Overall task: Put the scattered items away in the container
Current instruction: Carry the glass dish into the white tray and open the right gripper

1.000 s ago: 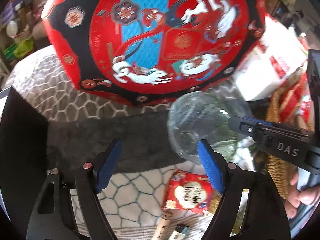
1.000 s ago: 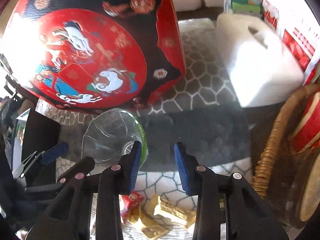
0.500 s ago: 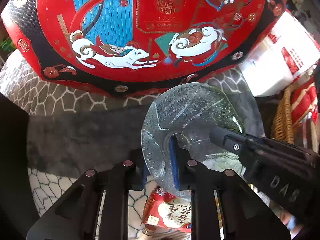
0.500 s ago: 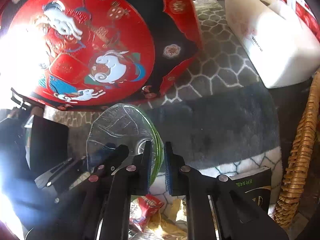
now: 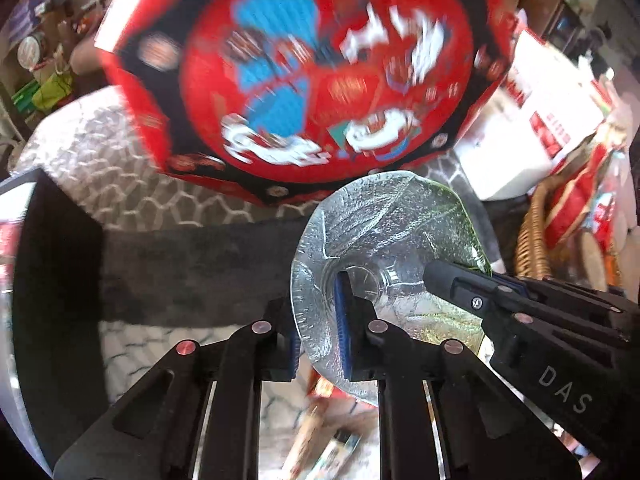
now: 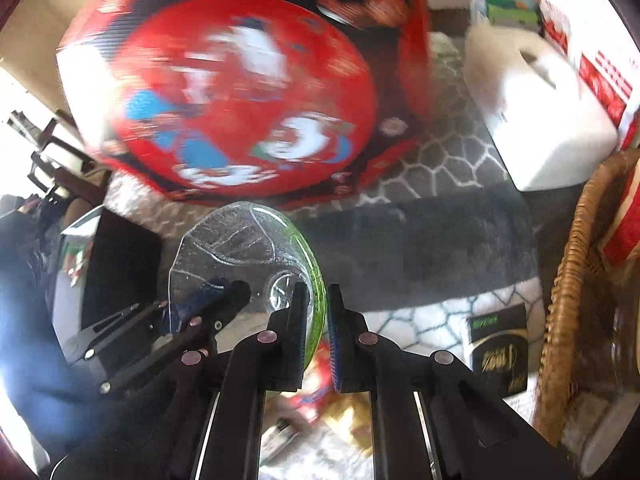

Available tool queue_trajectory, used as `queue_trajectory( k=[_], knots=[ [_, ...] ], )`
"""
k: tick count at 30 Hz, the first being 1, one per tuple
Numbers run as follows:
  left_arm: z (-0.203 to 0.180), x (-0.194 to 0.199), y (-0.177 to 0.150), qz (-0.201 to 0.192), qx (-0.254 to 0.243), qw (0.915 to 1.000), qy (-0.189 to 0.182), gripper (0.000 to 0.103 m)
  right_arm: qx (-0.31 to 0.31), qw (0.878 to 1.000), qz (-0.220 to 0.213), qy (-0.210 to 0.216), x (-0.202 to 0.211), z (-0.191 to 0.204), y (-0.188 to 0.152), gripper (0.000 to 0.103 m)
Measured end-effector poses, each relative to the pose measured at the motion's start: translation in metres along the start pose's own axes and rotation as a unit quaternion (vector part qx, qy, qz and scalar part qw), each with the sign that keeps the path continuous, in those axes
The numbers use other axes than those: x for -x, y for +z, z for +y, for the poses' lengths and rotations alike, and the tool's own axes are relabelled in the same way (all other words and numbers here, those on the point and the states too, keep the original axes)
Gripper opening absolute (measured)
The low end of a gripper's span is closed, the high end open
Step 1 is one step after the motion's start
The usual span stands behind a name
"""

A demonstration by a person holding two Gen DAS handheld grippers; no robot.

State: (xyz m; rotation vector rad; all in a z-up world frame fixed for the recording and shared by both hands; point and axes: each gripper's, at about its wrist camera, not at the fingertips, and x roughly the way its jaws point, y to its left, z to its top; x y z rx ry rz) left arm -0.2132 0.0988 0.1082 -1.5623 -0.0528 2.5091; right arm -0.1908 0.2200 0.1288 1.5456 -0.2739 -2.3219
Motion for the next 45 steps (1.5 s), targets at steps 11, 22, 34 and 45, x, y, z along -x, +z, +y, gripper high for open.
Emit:
queue_trajectory(
  k=[11,22,34,45],
  knots=[
    [0.101,0.116,-0.023,-0.037,0.037,0.9982,0.031,0.014,0.070,0.997,-0.009,0.019,0.054,0.141,-0.025,0.009],
    [0.246,0.191,-0.059,-0.046,0.097,0.9913,0.076,0.015,0.141,0.988,0.006,0.065,0.040,0.309,-0.042,0.009],
    [0.402,0.148,-0.099,0.018,0.150,0.9811,0.120,0.015,0.154,0.977,0.101,0.105,-0.096,0.429,-0.055,0.008],
    [0.439,0.093,-0.112,0.074,0.157,0.9773,0.122,0.015,0.152,0.973,0.151,0.089,-0.176,0.444,-0.064,0.008]
  ],
)
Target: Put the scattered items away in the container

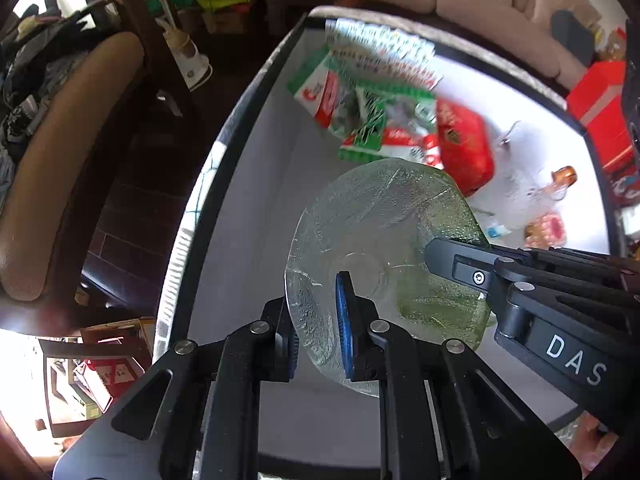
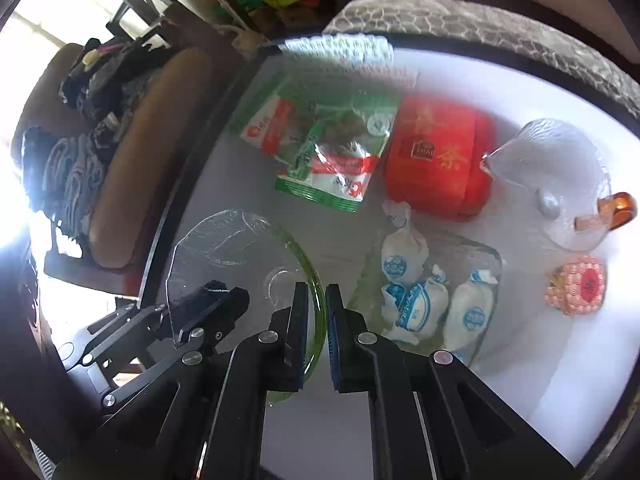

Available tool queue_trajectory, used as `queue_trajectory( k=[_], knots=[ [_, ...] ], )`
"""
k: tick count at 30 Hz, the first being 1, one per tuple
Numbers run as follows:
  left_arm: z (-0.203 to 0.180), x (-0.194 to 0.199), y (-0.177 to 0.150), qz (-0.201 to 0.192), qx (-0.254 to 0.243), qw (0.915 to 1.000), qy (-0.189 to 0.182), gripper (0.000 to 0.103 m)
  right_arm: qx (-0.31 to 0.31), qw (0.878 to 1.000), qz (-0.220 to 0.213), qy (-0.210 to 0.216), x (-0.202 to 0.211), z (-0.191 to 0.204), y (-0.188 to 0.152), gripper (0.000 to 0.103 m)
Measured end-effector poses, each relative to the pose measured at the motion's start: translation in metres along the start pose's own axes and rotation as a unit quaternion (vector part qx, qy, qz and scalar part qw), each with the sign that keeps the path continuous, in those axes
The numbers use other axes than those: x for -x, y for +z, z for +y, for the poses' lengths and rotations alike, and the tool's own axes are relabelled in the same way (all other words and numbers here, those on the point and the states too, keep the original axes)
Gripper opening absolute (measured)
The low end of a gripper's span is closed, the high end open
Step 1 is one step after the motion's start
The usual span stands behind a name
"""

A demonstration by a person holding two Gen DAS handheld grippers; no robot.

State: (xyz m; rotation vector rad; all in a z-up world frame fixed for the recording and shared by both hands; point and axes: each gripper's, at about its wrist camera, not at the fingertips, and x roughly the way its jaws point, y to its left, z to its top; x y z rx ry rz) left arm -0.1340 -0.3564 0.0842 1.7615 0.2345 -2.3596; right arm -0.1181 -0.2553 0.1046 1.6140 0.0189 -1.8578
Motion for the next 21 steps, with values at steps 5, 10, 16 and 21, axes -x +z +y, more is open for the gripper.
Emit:
queue_trajectory(
  k=[5,10,16,21],
  knots=[
    [0.001,-0.017,0.001,0.019,0.004,0.9998,0.000,0.015,-0.007,1.000,0.008,-0.003,-0.014,-0.004,0.004,0.008],
    [-0.007,-0.026,0.002,0.027,-0.003,0.9996,0.006,0.017,-0.015,1.000,0.011,-0.010,-0.022,-0.008,0.008,0.008],
    [-0.012,-0.022,0.001,0.020,0.002,0.9996,0.019,0.019,-0.021,1.000,0.007,-0.011,-0.022,-0.010,0.009,0.008],
    [-0.004,0.006,-0.005,-0.006,0.026,0.9996,-0.014,0.025,-0.026,1.000,0.002,-0.016,-0.023,-0.009,0.012,0.008]
  ],
)
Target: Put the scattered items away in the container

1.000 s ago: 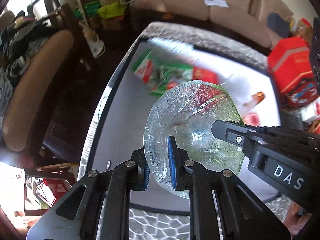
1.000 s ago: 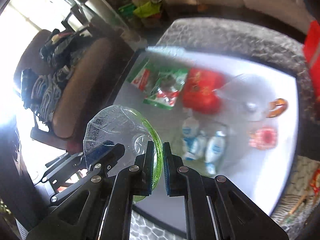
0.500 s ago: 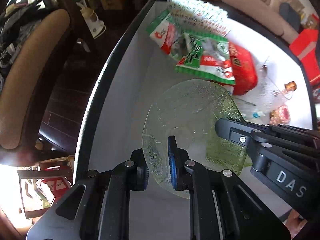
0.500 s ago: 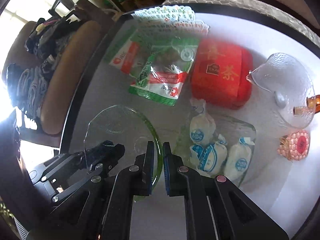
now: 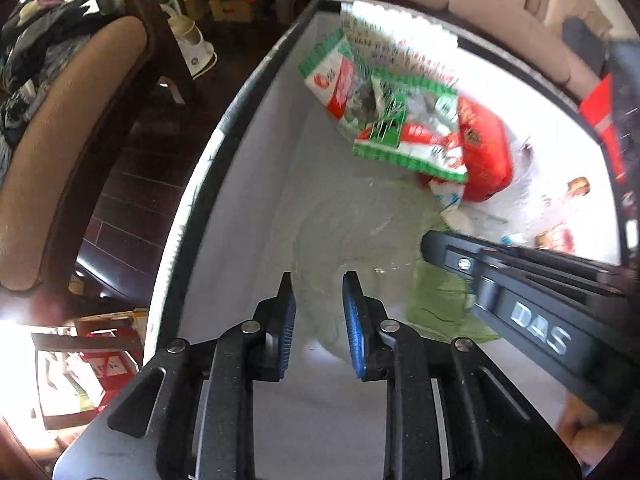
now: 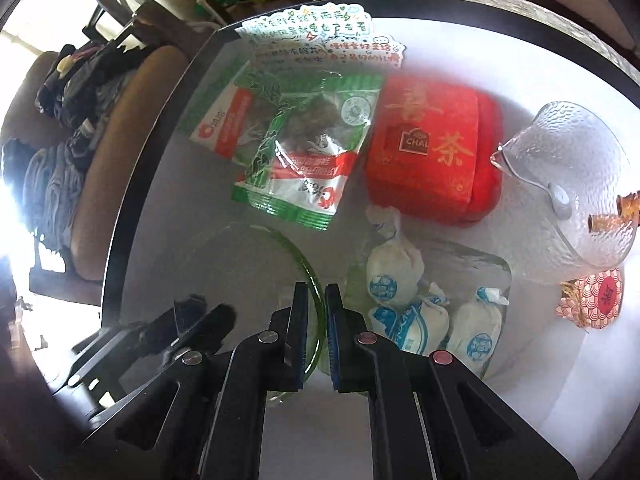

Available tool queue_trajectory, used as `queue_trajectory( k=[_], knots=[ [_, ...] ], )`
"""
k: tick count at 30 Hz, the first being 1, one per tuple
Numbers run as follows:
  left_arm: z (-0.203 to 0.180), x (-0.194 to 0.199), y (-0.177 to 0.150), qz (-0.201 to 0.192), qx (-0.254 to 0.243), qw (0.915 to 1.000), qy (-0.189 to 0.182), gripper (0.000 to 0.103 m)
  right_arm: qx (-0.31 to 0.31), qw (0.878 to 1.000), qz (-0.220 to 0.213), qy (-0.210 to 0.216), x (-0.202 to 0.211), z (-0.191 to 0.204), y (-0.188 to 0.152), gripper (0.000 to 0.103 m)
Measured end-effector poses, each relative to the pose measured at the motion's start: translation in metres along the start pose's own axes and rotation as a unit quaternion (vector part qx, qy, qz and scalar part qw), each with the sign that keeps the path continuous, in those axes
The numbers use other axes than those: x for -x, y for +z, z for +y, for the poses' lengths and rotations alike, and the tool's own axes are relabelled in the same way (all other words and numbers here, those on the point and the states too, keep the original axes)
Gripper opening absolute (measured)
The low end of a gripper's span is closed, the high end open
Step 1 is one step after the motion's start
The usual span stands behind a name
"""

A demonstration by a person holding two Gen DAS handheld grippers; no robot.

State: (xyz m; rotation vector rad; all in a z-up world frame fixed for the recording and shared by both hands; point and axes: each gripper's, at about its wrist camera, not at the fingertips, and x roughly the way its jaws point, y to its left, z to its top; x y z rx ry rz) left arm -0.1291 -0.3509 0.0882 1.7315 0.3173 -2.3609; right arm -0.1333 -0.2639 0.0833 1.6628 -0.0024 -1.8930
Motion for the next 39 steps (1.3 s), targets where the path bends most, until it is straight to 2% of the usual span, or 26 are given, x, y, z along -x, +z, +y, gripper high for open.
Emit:
queue_trajectory(
  k=[3,5,7,10,15,17,20,22,24,29,32,34,35,36,39],
  knots=[
    [0.005,0.019,-0.003,-0.019,0.004,0.9997,-0.017,0.034,0.001,1.000,-0.002,0.010,0.002,0.002,-0.002,0.008],
    [0.009,0.034,-0.007,-0.030,0.004,0.9991,-0.029,0.035,0.004,1.000,-0.005,0.010,0.005,0.004,-0.004,0.008],
    [0.010,0.050,-0.010,-0.043,-0.008,0.9988,-0.023,0.035,0.008,1.000,-0.007,0.011,0.009,0.008,-0.005,0.008],
    [0.011,0.058,-0.012,-0.035,-0.024,0.9990,-0.010,0.035,0.008,1.000,-0.004,-0.001,0.014,0.009,-0.009,0.017],
    [0.012,0.044,-0.016,-0.009,-0.023,0.9996,-0.015,0.035,-0.004,1.000,0.019,0.008,0.013,0.002,-0.016,0.016],
    [0.012,0.035,-0.017,0.002,-0.019,0.9996,-0.020,0.031,-0.001,1.000,0.018,0.004,0.012,0.001,-0.017,0.010],
    [0.007,0.020,-0.018,0.022,-0.022,0.9991,-0.028,0.027,-0.009,1.000,0.013,0.016,0.011,-0.004,-0.018,0.007],
    [0.005,0.016,-0.015,0.019,-0.028,0.9993,-0.012,0.025,-0.037,0.999,0.004,0.035,0.012,-0.014,-0.017,0.007],
    [0.008,0.014,-0.012,0.019,-0.023,0.9995,-0.007,0.016,-0.054,0.998,-0.006,0.042,0.012,-0.019,-0.014,0.006],
    [0.010,0.008,0.000,0.015,-0.017,0.9997,0.011,0.014,-0.061,0.997,-0.020,0.047,0.011,-0.022,-0.011,0.007],
    [0.008,0.008,0.003,0.013,-0.016,0.9996,0.018,0.015,-0.044,0.998,-0.011,0.041,0.010,-0.016,-0.009,0.009],
    [0.013,0.017,0.003,0.002,-0.007,0.9999,0.010,0.025,-0.030,0.999,-0.017,0.034,0.019,-0.016,-0.011,0.012],
    [0.017,0.026,0.002,-0.011,-0.001,0.9999,0.002,0.043,-0.020,0.999,-0.028,0.025,0.026,-0.016,-0.010,0.012],
    [0.020,0.035,0.002,-0.023,0.003,0.9997,-0.013,0.050,-0.012,0.999,-0.039,0.016,0.034,-0.018,-0.008,0.012],
    [0.022,0.053,0.008,-0.043,0.000,0.9989,-0.020,0.054,-0.023,0.998,-0.063,0.016,0.055,-0.031,0.007,0.017]
  ],
)
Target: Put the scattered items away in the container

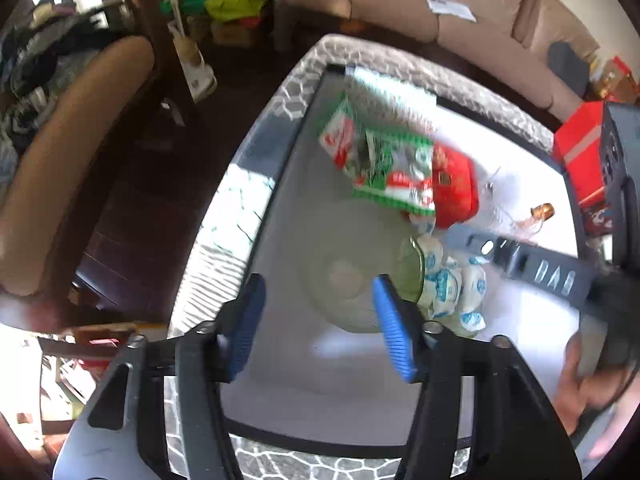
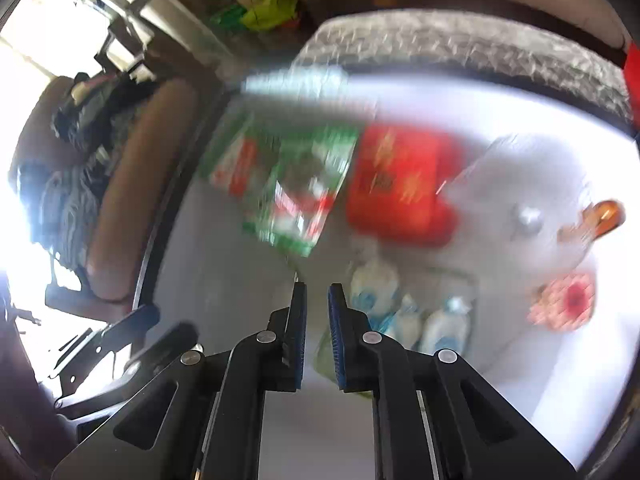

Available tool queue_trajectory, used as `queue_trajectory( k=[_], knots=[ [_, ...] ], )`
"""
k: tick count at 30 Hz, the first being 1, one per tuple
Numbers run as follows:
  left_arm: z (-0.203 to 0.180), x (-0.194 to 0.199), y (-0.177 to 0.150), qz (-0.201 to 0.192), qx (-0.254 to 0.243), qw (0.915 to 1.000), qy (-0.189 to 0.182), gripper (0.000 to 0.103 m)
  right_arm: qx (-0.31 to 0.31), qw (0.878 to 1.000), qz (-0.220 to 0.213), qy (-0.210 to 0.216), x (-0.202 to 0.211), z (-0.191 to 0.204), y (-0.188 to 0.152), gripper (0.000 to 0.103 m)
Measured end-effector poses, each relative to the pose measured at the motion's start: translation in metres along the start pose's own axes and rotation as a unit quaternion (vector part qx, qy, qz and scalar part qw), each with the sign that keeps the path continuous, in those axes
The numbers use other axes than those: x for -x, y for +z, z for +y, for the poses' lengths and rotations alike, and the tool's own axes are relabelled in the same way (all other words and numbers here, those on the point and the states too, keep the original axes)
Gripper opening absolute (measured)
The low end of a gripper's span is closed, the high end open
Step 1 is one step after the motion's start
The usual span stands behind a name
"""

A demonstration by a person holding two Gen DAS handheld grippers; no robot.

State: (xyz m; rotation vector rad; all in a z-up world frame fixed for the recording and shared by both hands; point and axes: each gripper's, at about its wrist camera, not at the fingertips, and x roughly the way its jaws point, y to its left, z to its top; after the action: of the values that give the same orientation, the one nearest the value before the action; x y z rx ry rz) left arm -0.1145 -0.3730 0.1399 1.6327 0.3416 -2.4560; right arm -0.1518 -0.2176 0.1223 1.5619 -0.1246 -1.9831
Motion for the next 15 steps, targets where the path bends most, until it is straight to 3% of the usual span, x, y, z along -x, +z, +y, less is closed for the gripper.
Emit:
queue_trajectory(
  k=[2,6,12,13,14,15],
  knots=[
    [0.003,0.004,0.009,-0.004,0.006,0.9999,-0.007,0.054,-0.019,1.000,-0.003,0.004,0.000,-0.007,0.011,0.028],
    [0.014,0.005,0.026,-0.011,0.029,0.9990,-0.032,0.054,-0.043,0.999,0.008,0.026,-0.015,-0.011,0.025,0.028],
    [0.009,0.000,0.025,-0.010,0.023,0.9986,-0.046,0.054,-0.066,0.995,0.029,0.064,-0.042,-0.006,0.031,0.028],
    [0.008,-0.001,0.025,-0.010,0.022,0.9986,-0.046,0.054,-0.066,0.995,0.026,0.066,-0.044,-0.005,0.031,0.027],
    [0.007,-0.001,0.025,-0.011,0.022,0.9987,-0.045,0.054,-0.065,0.996,0.024,0.064,-0.046,-0.004,0.031,0.013],
    [0.008,-0.002,0.026,-0.010,0.023,0.9986,-0.046,0.054,-0.061,0.996,0.024,0.059,-0.047,-0.003,0.031,0.010]
  ],
)
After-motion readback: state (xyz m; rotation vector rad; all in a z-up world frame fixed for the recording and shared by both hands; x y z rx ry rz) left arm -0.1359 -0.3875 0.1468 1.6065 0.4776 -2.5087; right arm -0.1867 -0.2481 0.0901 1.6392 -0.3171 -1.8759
